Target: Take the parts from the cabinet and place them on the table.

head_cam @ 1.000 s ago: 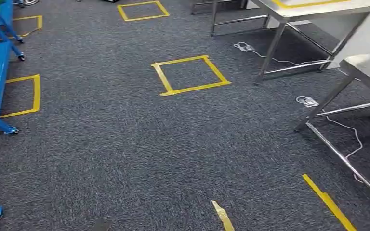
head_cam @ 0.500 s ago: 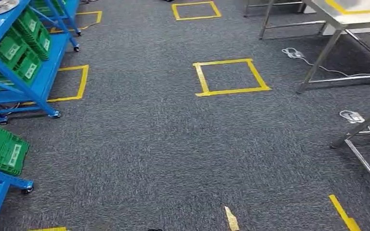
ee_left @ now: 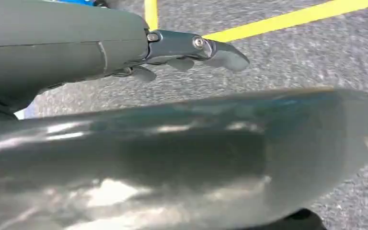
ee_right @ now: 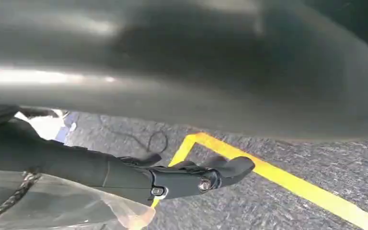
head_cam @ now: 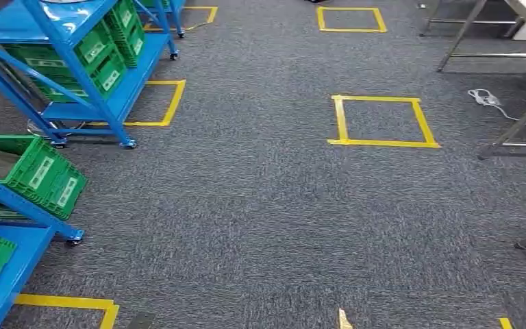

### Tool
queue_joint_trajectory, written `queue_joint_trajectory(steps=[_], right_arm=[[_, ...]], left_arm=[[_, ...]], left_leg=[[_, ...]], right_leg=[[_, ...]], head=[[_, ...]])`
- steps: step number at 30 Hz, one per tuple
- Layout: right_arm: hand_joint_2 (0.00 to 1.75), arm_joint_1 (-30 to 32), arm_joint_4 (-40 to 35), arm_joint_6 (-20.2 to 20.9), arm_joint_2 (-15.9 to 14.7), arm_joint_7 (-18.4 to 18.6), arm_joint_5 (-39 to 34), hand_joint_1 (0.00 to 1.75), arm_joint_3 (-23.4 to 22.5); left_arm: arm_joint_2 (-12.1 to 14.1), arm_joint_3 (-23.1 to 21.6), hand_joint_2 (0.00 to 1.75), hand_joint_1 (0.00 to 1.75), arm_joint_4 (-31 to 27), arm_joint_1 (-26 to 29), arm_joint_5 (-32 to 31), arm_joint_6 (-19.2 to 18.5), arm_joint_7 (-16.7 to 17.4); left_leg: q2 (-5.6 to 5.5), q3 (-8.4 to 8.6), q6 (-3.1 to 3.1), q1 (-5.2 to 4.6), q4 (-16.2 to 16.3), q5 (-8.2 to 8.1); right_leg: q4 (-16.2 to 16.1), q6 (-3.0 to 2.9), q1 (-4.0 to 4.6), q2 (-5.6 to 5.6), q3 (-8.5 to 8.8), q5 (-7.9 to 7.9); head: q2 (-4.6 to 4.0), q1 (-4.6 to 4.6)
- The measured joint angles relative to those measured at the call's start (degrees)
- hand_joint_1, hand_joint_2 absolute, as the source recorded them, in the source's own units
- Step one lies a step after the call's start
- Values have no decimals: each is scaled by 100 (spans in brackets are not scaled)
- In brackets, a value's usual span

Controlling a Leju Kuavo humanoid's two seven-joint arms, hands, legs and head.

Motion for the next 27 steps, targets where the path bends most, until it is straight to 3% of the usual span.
queue_joint_trajectory(steps=[1, 2, 3, 4, 7, 8, 9, 10, 12, 13, 14, 15, 17, 18, 19, 22, 23, 25, 26, 27], right_arm=[[0, -4, 0, 2, -7, -2, 0, 0, 0], [0, -9, 0, 7, -13, -4, 0, 0, 0], [0, -9, 0, 11, -17, -11, -2, 0, 0], [0, 0, 9, 17, -17, -26, -7, 0, 0], [0, -22, 9, 28, -41, -125, -52, 0, -2], [0, -18, 9, 44, -44, -177, -83, 0, -4], [0, -20, 9, 50, -52, -212, -100, 0, -4], [0, -22, 9, 57, -54, -234, -118, 0, -4], [0, 1, 9, 79, -76, -260, -147, 0, -9], [0, 4, 9, 79, -87, -286, -153, 0, -11], [0, 4, 9, 79, -92, -302, -157, 0, -11], [0, 1, 9, 79, -94, -306, -155, 0, -13], [0, -17, 9, 79, -96, -310, -153, 0, -15], [0, -18, 9, 79, -96, -310, -153, 0, -15], [0, -9, 9, 79, -96, -310, -149, 0, -15], [0, -54, 9, 77, -96, -308, -112, 0, -15], [0, -71, 7, 79, -96, -308, -90, 0, -15], [0, -79, 7, 96, -98, -313, -50, 0, -13], [0, -69, 7, 96, -98, -306, -37, 0, -13], [0, -57, 7, 98, -100, -304, -20, 0, -11]], left_arm=[[-2, 9, 0, 0, 0, -2, 0, 2, 0], [-11, 11, 0, 0, 0, -8, 0, 2, 0], [-15, 13, 0, 0, 0, -9, 0, 2, 0], [-15, 17, 0, 0, 0, -31, -2, 2, 0], [-17, 17, 0, 0, 0, -4, -46, 4, 0], [-11, 17, 0, 0, 0, 5, -63, 22, 0], [-18, 17, 0, 0, 0, 7, -94, 28, -9], [-17, 17, 0, 0, 0, -10, -103, 31, -11], [-15, 17, 0, 0, 0, -44, -118, 26, -24], [-15, 15, 0, 0, 0, -43, -135, 20, -26], [-13, 17, 0, 0, 0, -32, -149, 20, -26], [-11, 17, 0, 0, 0, -16, -159, 22, -26], [-7, 17, 0, 0, 0, -18, -173, 24, -26], [-4, 15, 0, 0, 0, -25, -186, 26, -26], [0, 15, 0, 0, 0, -50, -195, 26, -26], [20, 15, 0, 0, 0, -51, -201, 31, -24], [26, 15, 0, 0, 0, -40, -197, 31, -24], [33, 17, 0, 0, 0, -21, -155, 35, -31], [33, 17, 0, 0, 0, -46, -144, 35, -48], [26, 17, 0, 0, 0, -55, -121, 48, -71]], left_leg=[[-86, 9, -7, 4, 8, -5], [-182, 19, -32, 16, 24, -21], [-234, 12, -62, 28, 40, -40], [-312, -34, -96, 1, 99, -51], [-476, -81, -183, 48, 73, -1], [-508, -99, -206, 51, 104, -38], [-135, -148, -233, 12, 241, -137], [97, -291, -264, 17, 542, -311], [275, -717, -305, 44, 1424, -697], [301, -882, -317, 58, 1759, -786], [311, -909, -319, 68, 1813, -732], [324, -808, -312, 70, 1605, -541], [439, -344, -254, 53, 677, -34], [719, -142, -205, 8, 264, 59], [851, -88, -183, -74, 188, -41], [679, -104, -97, -96, 138, -62], [602, -62, -59, -65, 62, -36], [492, -13, -7, -8, -4, -1], [406, -20, 9, 1, -3, -4], [327, -16, 21, 1, -3, -12]], right_leg=[[-430, -5, -4, 24, 169, 294], [-1050, -11, -17, 158, 439, 640], [-1317, -15, -42, 437, 574, 637], [-1464, -12, -64, 556, 618, 582], [-1420, -86, -13, 404, 664, 592], [-1471, -140, -65, 282, 689, 618], [-1474, -160, -45, 217, 709, 616], [-1477, -215, -35, 130, 720, 601], [-1476, -253, 0, -81, 737, 569], [-1476, -264, 10, -178, 745, 553], [-1476, -262, 17, -260, 761, 537], [-1476, -259, 24, -342, 782, 516], [-1476, -237, 32, -486, 854, 467], [-1482, -219, 34, -543, 883, 438], [-1482, -174, 70, -619, 849, 407], [-1517, -120, 68, -823, 956, 381], [-1527, -80, 77, -875, 1001, 351], [-1226, -47, 26, -187, 839, 155], [-782, -40, 19, -50, 609, -60], [-274, -27, 13, -12, 338, -262]], head=[[0, 0], [0, 0], [0, 0], [0, 0], [0, -4], [0, 2], [0, -30], [0, -81], [0, -79], [0, -79], [0, -77], [0, -81], [0, -79], [0, -79], [0, -83], [0, -74], [0, -72], [0, -44], [0, -33], [0, -20]])
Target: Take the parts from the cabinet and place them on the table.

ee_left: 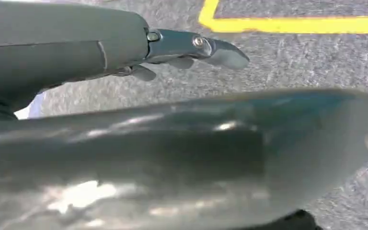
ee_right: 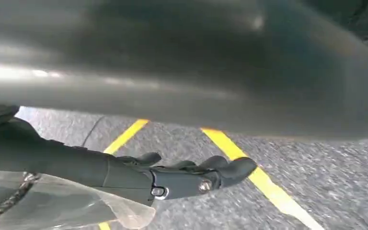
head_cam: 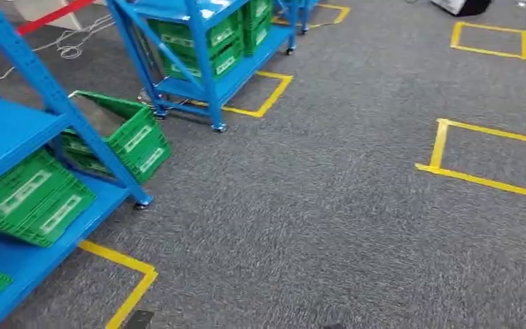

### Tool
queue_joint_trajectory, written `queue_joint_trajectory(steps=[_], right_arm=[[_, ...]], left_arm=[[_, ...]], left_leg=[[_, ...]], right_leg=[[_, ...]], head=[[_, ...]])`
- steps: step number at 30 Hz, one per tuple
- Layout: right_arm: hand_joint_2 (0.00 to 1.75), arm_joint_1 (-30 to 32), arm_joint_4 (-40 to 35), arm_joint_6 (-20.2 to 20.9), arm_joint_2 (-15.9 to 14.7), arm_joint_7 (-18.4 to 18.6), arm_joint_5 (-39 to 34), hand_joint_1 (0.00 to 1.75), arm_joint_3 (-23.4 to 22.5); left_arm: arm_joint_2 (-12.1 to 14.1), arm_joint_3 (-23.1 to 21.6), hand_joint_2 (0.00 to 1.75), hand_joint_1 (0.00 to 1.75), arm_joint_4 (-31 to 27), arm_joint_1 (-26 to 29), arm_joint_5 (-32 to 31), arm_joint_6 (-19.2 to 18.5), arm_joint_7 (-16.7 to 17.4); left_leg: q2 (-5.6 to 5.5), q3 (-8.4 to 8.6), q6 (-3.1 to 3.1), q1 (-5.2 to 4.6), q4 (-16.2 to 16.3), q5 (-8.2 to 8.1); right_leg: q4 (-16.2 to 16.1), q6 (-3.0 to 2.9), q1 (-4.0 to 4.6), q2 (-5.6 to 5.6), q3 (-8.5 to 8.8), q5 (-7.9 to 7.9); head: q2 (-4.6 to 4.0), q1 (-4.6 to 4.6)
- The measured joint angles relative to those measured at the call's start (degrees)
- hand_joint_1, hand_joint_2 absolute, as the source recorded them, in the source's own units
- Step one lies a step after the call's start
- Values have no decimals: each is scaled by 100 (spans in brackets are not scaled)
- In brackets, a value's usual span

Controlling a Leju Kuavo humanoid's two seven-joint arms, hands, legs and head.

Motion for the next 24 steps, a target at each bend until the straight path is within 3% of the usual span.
queue_joint_trajectory(steps=[1, 2, 3, 5, 6, 7, 8, 11, 12, 13, 14, 16, 17, 18, 19, 20, 21, 22, 23, 24], right_arm=[[0, 14, 2, 4, -5, 2, 25, 0, 0], [0, 27, 2, 9, -7, 9, 55, 0, 0], [0, 35, 2, 9, -11, 11, 90, 0, 0], [0, 22, 2, 0, -22, 11, 108, 0, 0], [0, 14, 2, 0, -22, 11, 118, 0, 2], [0, 15, 13, 2, -22, 20, 132, 0, 7], [0, 13, 13, 2, -20, 22, 149, 0, 9], [0, 11, 13, -7, -26, 33, 232, 0, 18], [0, 11, 13, -11, -18, 22, 250, 0, 22], [0, 7, 13, -26, -18, -4, 247, 0, 24], [0, 12, 13, -24, -9, -7, 234, 0, 24], [0, 26, 13, -15, -9, -13, 219, 0, 24], [0, 26, 13, -15, -11, -37, 230, 0, 24], [0, 24, 13, -15, -11, -72, 243, 0, 24], [0, 17, 13, -15, -11, -94, 250, 0, 24], [0, 9, 13, -15, -11, -101, 252, 0, 24], [0, 7, 15, -11, -9, -103, 254, 0, 24], [0, 11, 15, -7, -5, -101, 256, 0, 24], [0, 12, 17, 0, -2, -101, 256, 0, 24], [0, 8, 17, 13, -2, -94, 254, 0, 24]], left_arm=[[-4, 2, 0, 0, 0, 2, 31, 47, -45], [-2, 9, 0, 0, 0, 13, 69, 88, -82], [4, 26, 0, 0, 0, 21, 101, 125, -116], [8, 70, 0, 0, 0, 26, 140, 167, -147], [8, 77, 0, 0, 0, 25, 143, 173, -160], [17, 85, 0, 0, 0, 19, 145, 173, -162], [19, 98, 0, 0, 0, 3, 145, 173, -156], [19, 116, 0, 0, 0, 46, 140, 171, -49], [19, 116, 0, 0, 0, 55, 129, 175, -18], [-2, 118, 0, 0, 0, 59, 119, 184, 8], [-2, 118, 0, 0, 0, 39, 105, 186, 28], [-13, 118, 0, 0, 0, 15, 90, 188, 28], [-18, 118, 0, 0, 0, 19, 95, 182, 17], [-18, 120, 0, 0, 0, 36, 114, 175, 10], [-18, 122, 0, 0, 0, 48, 125, 175, 6], [-16, 127, 0, 0, 0, 51, 125, 175, -1], [-13, 129, 0, 0, 0, 46, 125, 175, -7], [-7, 131, 0, 0, 0, 36, 125, 175, -5], [-9, 136, 0, 0, 0, 15, 125, 177, 8], [-9, 136, 0, 0, 0, -1, 116, 175, 43]], left_leg=[[-85, 2, 7, -1, 2, -5], [-178, 11, 6, 0, 5, -6], [-263, 25, 3, 5, 8, -11], [-450, 63, -47, 32, 29, -44], [-526, 68, -87, 43, 55, -73], [-582, 37, -120, 21, 88, -90], [-657, -9, -142, 28, 127, -87], [-863, -52, -240, 73, 86, -41], [-724, -59, -260, 66, 137, -89], [-348, -134, -292, 25, 323, -209], [-141, -336, -319, 33, 734, -429], [-25, -793, -337, 48, 1650, -804], [-15, -916, -336, 52, 1887, -835], [-11, -897, -327, 53, 1838, -710], [0, -756, -304, 51, 1545, -481], [49, -514, -261, 39, 1059, -203], [201, -247, -192, 2, 528, 47], [513, -97, -122, -76, 294, -5], [554, -52, -94, -120, 161, -50], [511, -72, -90, -119, 183, -67]], right_leg=[[413, 13, 0, 6, -253, -113], [566, 20, 0, 7, -392, -72], [453, 24, -7, 7, -401, 114], [-438, 39, -25, 72, -68, 751], [-946, 57, -59, 269, 130, 979], [-1031, 73, -91, 645, 184, 857], [-1105, 25, -100, 624, 263, 841], [-1119, -63, -67, 431, 282, 856], [-1145, -109, -94, 330, 306, 867], [-1149, -150, -83, 260, 324, 855], [-1149, -181, -62, 150, 335, 837], [-1148, -216, -33, -72, 353, 800], [-1148, -220, -25, -162, 363, 787], [-1148, -221, -17, -248, 383, 768], [-1148, -222, -6, -320, 407, 746], [-1148, -215, 7, -395, 452, 720], [-1151, -202, 15, -465, 500, 684], [-1161, -186, 18, -530, 488, 654], [-1146, -145, 58, -600, 556, 611], [-1156, -134, 57, -681, 523, 613]], head=[[0, -2], [0, 0], [0, -4], [0, -2], [0, 3], [0, 20], [0, 9], [0, 14], [0, 18], [0, -42], [0, -61], [0, -52], [0, -56], [0, -52], [0, -59], [0, -58], [0, -54], [0, -47], [0, -63], [0, -65]])
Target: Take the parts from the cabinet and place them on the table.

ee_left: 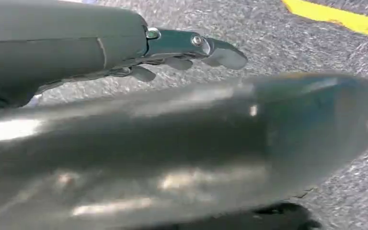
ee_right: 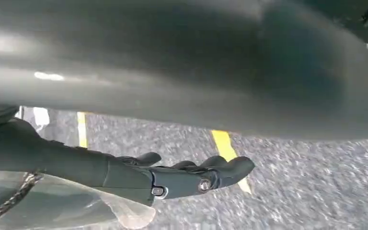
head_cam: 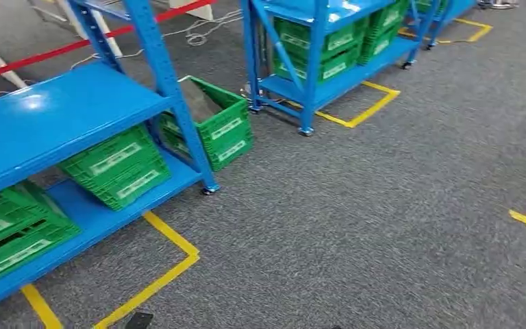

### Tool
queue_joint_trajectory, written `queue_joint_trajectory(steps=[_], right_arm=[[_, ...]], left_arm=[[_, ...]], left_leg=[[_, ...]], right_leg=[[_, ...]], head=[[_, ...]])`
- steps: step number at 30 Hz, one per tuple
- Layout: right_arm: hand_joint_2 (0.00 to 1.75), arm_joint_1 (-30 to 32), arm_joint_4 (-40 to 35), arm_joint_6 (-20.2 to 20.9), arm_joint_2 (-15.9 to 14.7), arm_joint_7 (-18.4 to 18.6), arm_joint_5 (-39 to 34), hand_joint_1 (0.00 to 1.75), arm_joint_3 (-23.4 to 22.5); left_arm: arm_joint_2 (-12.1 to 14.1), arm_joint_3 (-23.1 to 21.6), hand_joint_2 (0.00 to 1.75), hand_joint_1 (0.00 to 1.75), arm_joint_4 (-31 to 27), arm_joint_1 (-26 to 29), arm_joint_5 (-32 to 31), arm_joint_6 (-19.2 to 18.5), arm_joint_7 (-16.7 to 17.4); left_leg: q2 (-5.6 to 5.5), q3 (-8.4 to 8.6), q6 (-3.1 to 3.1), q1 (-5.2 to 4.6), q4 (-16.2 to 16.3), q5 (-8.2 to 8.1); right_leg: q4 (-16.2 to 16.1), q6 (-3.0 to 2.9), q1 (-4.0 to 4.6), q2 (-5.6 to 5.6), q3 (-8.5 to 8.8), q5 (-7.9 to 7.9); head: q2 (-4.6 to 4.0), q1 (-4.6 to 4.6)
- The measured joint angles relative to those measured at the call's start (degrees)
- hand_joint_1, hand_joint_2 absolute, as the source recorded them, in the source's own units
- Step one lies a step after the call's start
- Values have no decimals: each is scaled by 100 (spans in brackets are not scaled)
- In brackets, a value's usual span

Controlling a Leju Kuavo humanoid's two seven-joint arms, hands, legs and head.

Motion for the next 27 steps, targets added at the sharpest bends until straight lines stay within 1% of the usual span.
queue_joint_trajectory(steps=[1, 2, 3, 4, 5, 6, 7, 8, 9, 10, 11, 12, 13, 14, 15, 17, 18, 19, 20, 21, 22, 23, 24, 25, 26, 27], right_arm=[[0, -13, 0, 17, 0, -2, -11, 0, 0], [0, -41, 0, 33, 0, -15, -26, 0, -2], [0, -42, -2, 39, 0, -22, -42, 0, -2], [0, -50, -2, 55, -2, -48, -57, 0, -2], [0, -44, -2, 66, -2, -81, -68, 0, -2], [0, -32, -2, 85, -7, -92, -74, 0, -2], [0, -22, -2, 105, -18, -101, -74, 0, -2], [0, -10, -2, 109, -28, -101, -68, 0, -2], [0, 9, 0, 114, -30, -96, -52, 0, -2], [0, 21, 0, 107, -35, -94, -29, 0, -2], [0, 21, 0, 98, -37, -94, -15, 0, -2], [0, 14, 0, 76, -50, -94, 4, 0, -2], [0, 19, 0, 74, -50, -92, 9, 0, -2], [0, 19, 7, 76, -48, -83, 9, 0, 0], [0, 17, 9, 74, -48, -79, 9, 0, 0], [0, 3, 9, 74, -50, -72, 9, 0, -2], [0, 9, 9, 74, -46, -77, 9, 0, -4], [0, 4, 9, 74, -44, -77, 9, 0, -4], [0, 1, 9, 74, -44, -79, 9, 0, -4], [0, 7, 9, 74, -42, -77, 9, 0, -2], [0, 22, 9, 74, -44, -77, 9, 0, -4], [0, 31, 9, 74, -44, -77, 7, 0, -4], [0, 31, 9, 74, -44, -77, 9, 0, -4], [0, 26, 9, 72, -44, -74, 7, 0, -4], [0, 18, 9, 72, -44, -77, 9, 0, -4], [0, 10, 9, 72, -44, -77, 9, 0, -4]], left_arm=[[0, 0, 0, 0, 0, 17, -24, 4, 16], [2, 0, 0, 0, 0, 45, -46, 11, 20], [0, 0, 0, 0, 0, 66, -70, 11, 20], [-2, 0, 0, 0, 0, 66, -101, 13, 20], [-7, 0, 0, 0, 0, 38, -112, 15, 20], [-13, 0, 0, 0, 0, 13, -116, 13, 22], [-33, 0, 0, 0, 0, 7, -118, 13, 38], [-35, 0, 0, 0, 0, 9, -109, 2, 42], [-33, 0, 0, 0, 0, 21, -94, -4, 55], [-31, 2, 0, 0, 0, 36, -90, -20, 55], [-28, 2, 0, 0, 0, 40, -85, -26, 55], [-31, 2, 0, 0, 0, 39, -74, -28, 55], [-28, 2, 0, 0, 0, 38, -74, -31, 55], [-24, 2, 0, 0, 0, 18, -74, -31, 55], [-26, 2, 0, 0, 0, 17, -77, -31, 64], [-24, 4, 0, 0, 0, 48, -77, -28, 88], [-20, 7, 0, 0, 0, 55, -77, -26, 90], [-20, 7, 0, 0, 0, 62, -74, -26, 90], [-22, 7, 0, 0, 0, 50, -77, -26, 90], [-22, 7, 0, 0, 0, 26, -77, -26, 90], [-24, 7, 0, 0, 0, 11, -77, -26, 90], [-24, 7, 0, 0, 0, 13, -77, -26, 90], [-24, 7, 0, 0, 0, 26, -77, -26, 90], [-24, 7, 0, 0, 0, 47, -77, -26, 92], [-20, 7, 0, 0, 0, 55, -77, -26, 90], [-17, 7, 0, 0, 0, 53, -74, -26, 88]], left_leg=[[-76, -11, 8, -8, -12, -6], [-164, -6, 27, -9, -51, 3], [-242, 109, 47, 77, -170, 58], [-285, 135, 57, 82, -203, 67], [-357, 128, 83, 98, -202, 76], [-442, 119, 89, 106, -200, 73], [-519, 121, 95, 108, -200, 68], [-603, 124, 99, 108, -197, 63], [-692, 135, 95, 113, -196, 61], [-783, 152, 80, 120, -195, 48], [-854, 165, 66, 131, -183, 38], [-955, 182, 24, 154, -155, 11], [-1012, 174, -17, 171, -130, -19], [-1091, 134, -55, 145, -69, -43], [-1145, 101, -83, 154, -78, -16], [-1263, 75, -127, 185, -94, 7], [-1296, 68, -150, 186, -68, -22], [-994, 51, -178, 155, 1, -73], [-733, -43, -209, 145, 205, -202], [-578, -266, -240, 156, 661, -442], [-534, -503, -253, 165, 1146, -654], [-524, -706, -261, 172, 1552, -781], [-522, -782, -258, 178, 1691, -753], [-519, -734, -249, 180, 1588, -606], [-510, -590, -224, 178, 1267, -367], [-463, -354, -176, 165, 771, -94]], right_leg=[[-12, 18, -3, -65, 44, -10], [-52, 37, -2, -152, 105, -10], [-44, 85, -8, -64, 78, -78], [82, 110, -20, 306, 51, -148], [440, 118, -27, 547, -132, -324], [900, 133, -34, 641, -379, -509], [1356, 145, -41, 675, -645, -667], [1690, 158, -45, 682, -874, -711], [1722, 168, -53, 682, -963, -596], [1482, 171, -61, 686, -923, -330], [1156, 179, -69, 699, -811, -86], [530, 191, -91, 826, -567, 296], [220, 206, -128, 1125, -433, 359], [54, 187, -148, 1291, -351, 271], [92, 123, -131, 1236, -312, 265], [91, 57, -96, 1124, -302, 259], [55, 10, -143, 1021, -283, 274], [52, -16, -128, 957, -263, 271], [50, -43, -119, 892, -253, 260], [51, -75, -105, 780, -244, 241], [51, -97, -94, 666, -235, 225], [52, -111, -88, 565, -230, 208], [52, -114, -83, 489, -218, 195], [52, -114, -77, 421, -201, 180], [52, -112, -65, 353, -177, 161], [51, -108, -54, 280, -140, 141]], head=[[0, 33], [0, 31], [0, 30], [0, 66], [0, 76], [0, 87], [0, 87], [0, 83], [0, 90], [0, 83], [0, 85], [0, 83], [0, 94], [0, 109], [0, 98], [0, 100], [0, 103], [0, 92], [0, 46], [0, 39], [0, 44], [0, 41], [0, 44], [0, 44], [0, 37], [0, 39]])
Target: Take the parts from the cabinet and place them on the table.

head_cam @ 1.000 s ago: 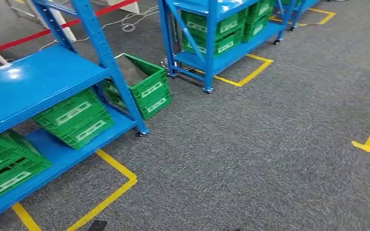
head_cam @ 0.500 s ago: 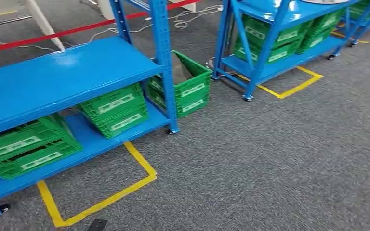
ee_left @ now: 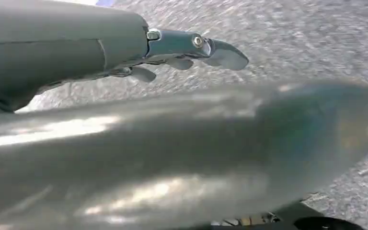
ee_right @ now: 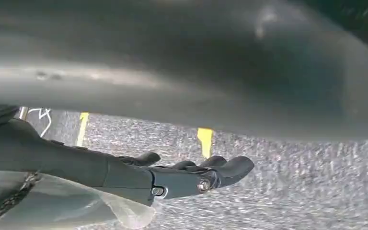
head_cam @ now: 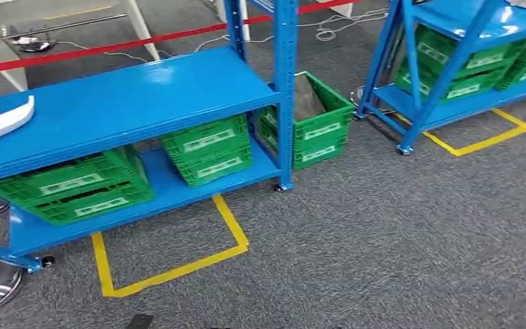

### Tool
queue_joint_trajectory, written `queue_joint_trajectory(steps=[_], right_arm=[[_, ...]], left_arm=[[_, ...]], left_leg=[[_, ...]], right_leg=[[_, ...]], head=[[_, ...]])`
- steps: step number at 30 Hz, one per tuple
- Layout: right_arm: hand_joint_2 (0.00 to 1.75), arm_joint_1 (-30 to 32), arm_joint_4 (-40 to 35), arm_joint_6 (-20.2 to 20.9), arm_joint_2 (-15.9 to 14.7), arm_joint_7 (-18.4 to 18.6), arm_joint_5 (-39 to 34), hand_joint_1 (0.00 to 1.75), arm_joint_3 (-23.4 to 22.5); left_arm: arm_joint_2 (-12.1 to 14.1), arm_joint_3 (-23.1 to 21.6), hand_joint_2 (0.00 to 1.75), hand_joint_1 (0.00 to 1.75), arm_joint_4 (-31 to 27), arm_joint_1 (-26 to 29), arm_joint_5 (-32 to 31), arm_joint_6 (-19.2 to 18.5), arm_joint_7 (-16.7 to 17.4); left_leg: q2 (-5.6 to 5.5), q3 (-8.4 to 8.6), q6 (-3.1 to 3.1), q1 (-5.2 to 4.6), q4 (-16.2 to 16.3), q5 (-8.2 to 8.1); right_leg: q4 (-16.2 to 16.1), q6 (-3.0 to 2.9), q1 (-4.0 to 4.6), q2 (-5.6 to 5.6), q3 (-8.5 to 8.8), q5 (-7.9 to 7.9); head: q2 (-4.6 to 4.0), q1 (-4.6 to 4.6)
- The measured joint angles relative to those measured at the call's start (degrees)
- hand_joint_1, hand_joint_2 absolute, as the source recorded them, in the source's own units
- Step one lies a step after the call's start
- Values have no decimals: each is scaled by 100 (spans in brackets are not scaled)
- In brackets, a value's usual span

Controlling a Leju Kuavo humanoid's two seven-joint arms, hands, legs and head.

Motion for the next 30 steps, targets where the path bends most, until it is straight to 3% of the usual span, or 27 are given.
queue_joint_trajectory(steps=[1, 2, 3, 6, 7, 8, 9, 10, 11, 12, 13, 14, 16, 17, 18, 19, 21, 22, 23, 24, 25, 26, 27, 28, 29, 30], right_arm=[[0, -6, 0, -4, 0, -4, 0, 0, 0], [0, 1, 0, -11, 4, -9, 0, 0, 0], [0, -5, 2, -11, 7, -11, -2, 0, 0], [0, -41, 0, 11, 7, -9, -13, 0, 0], [0, -34, -2, 11, 7, -4, -9, 0, -2], [0, -40, -2, 13, 2, -13, 4, 0, -2], [0, -41, -2, 7, 0, -9, 24, 0, -2], [0, -34, -2, 0, 0, -4, 33, 0, -2], [0, -24, -2, 0, -7, 0, 31, 0, -2], [0, -8, -2, -9, -11, 0, 11, 0, -2], [0, 4, -2, -28, -11, -9, -42, 0, -13], [0, 7, 0, -39, -11, -29, -90, 0, -20], [0, -3, -2, -55, -22, -44, -144, 0, -39], [0, -7, 0, -57, -24, -42, -151, 0, -55], [0, -9, 4, -44, -24, -20, -127, 0, -61], [0, -12, 7, -22, -22, -9, -78, 0, -61], [0, -5, 7, 11, -24, 18, 0, 0, -61], [0, 4, 7, 24, -26, 35, 22, 0, -61], [0, 6, 7, 31, -24, 42, 42, 0, -59], [0, -1, 7, 26, -33, 44, 59, 0, -59], [0, -4, 7, 26, -33, 46, 74, 0, -57], [0, 0, 7, 26, -33, 46, 79, 0, -57], [0, 18, 7, 26, -37, 52, 74, 0, -59], [0, 21, 7, 26, -46, 66, 64, 0, -61], [0, 21, 7, 33, -50, 72, 33, 0, -61], [0, 12, 7, 44, -54, 79, -9, 0, -63]], left_arm=[[2, 0, 0, 0, 0, -7, 6, 4, -17], [2, 2, 0, 0, 0, -19, 31, 4, -37], [7, 9, 0, 0, 0, -42, 37, 4, -37], [9, 9, 0, 0, 0, -20, 28, -4, 26], [7, 9, 0, 0, 0, -10, 15, -4, 26], [-2, 11, 0, 0, 0, 9, 11, -4, 15], [-2, 13, 0, 0, 0, -6, -15, -4, 2], [-9, 13, 0, 0, 0, -30, -20, -4, 2], [-29, 13, 0, 0, 0, -38, -33, -13, 7], [-37, 11, 0, 0, 0, -37, -66, -18, 24], [-35, 11, 0, 0, 0, -26, -120, -28, 39], [-31, 11, 0, 0, 0, -18, -168, -24, 53], [-31, 2, 0, 0, 0, -25, -238, 26, 118], [-28, 0, 0, 0, 0, -34, -258, 26, 169], [-20, 0, 0, 0, 0, -38, -249, 26, 217], [-13, 0, 0, 0, 0, -51, -205, 11, 254], [13, 0, 0, 0, 0, -31, -140, -33, 275], [33, 2, 0, 0, 0, -25, -129, -48, 284], [66, 4, 175, 0, 0, -22, -118, -77, 293], [52, 4, 175, 0, 0, -24, -105, -83, 295], [52, 4, 175, 0, 0, -40, -103, -96, 308], [52, 4, 175, 0, 0, -50, -103, -98, 310], [57, 4, 175, 0, 0, -53, -114, -96, 328], [57, 4, 175, 0, 0, -45, -146, -98, 358], [63, 4, 175, 0, 0, -29, -157, -98, 383], [70, 4, 175, 0, 0, -16, -166, -103, 413]], left_leg=[[204, 247, 85, -48, -508, 241], [547, 354, 148, -121, -684, 144], [555, 394, 172, -163, -833, 117], [327, 363, 219, -157, -866, 136], [274, 436, 231, -115, -939, 169], [198, 479, 258, -62, -989, 196], [128, 470, 269, -50, -988, 197], [40, 468, 274, -41, -986, 199], [-37, 467, 281, -40, -986, 194], [-119, 469, 284, -41, -983, 190], [-196, 477, 279, -40, -983, 186], [-274, 483, 271, -36, -977, 181], [-436, 502, 227, -17, -945, 152], [-510, 506, 188, -1, -913, 127], [-556, 474, 140, -22, -880, 97], [-626, 439, 119, -21, -827, 89], [-728, 421, 68, 7, -868, 122], [-792, 415, 53, 6, -860, 112], [-698, 419, 31, -3, -813, 72], [-390, 343, -12, -28, -631, -47], [-212, 168, -46, -14, -285, -240], [-140, 16, -64, -5, 24, -390], [-72, -289, -87, 11, 639, -619], [-59, -413, -91, 20, 875, -654], [-54, -405, -88, 24, 838, -555], [-52, -293, -71, 25, 579, -343]], right_leg=[[-2, 11, 16, -66, 42, -27], [-19, 26, 19, -125, 18, -48], [-12, 70, 51, -190, 63, -77], [-86, 145, 64, -436, 154, -83], [-95, 179, 66, -405, 189, -110], [55, 194, 31, 42, 108, -224], [335, 198, 29, 274, -31, -378], [800, 216, 15, 392, -275, -574], [1266, 234, 8, 423, -541, -752], [1619, 254, 7, 420, -771, -835], [1729, 265, 6, 420, -894, -785], [1587, 269, -1, 421, -891, -592], [748, 279, -22, 455, -560, -3], [220, 288, -50, 609, -328, 258], [80, 288, -90, 973, -258, 121], [35, 225, -84, 947, -195, 144], [48, 153, -42, 834, -177, 139], [30, 116, -67, 754, -158, 143], [12, 90, -94, 662, -136, 150], [7, 54, -89, 608, -117, 133], [8, 25, -79, 520, -104, 117], [8, 9, -69, 457, -95, 106], [8, -7, -55, 321, -82, 81], [9, -10, -49, 241, -70, 64], [10, -6, -43, 192, -51, 46], [10, -1, -34, 166, -35, 29]], head=[[0, 2], [0, 11], [0, -9], [0, 7], [0, 4], [0, 42], [0, 46], [0, 57], [0, 65], [0, 63], [0, 61], [0, 61], [0, 61], [0, 63], [0, 72], [0, 68], [0, 61], [0, 72], [0, 70], [0, 13], [0, -33], [0, -24], [0, -24], [0, -28], [0, -24], [0, -26]])
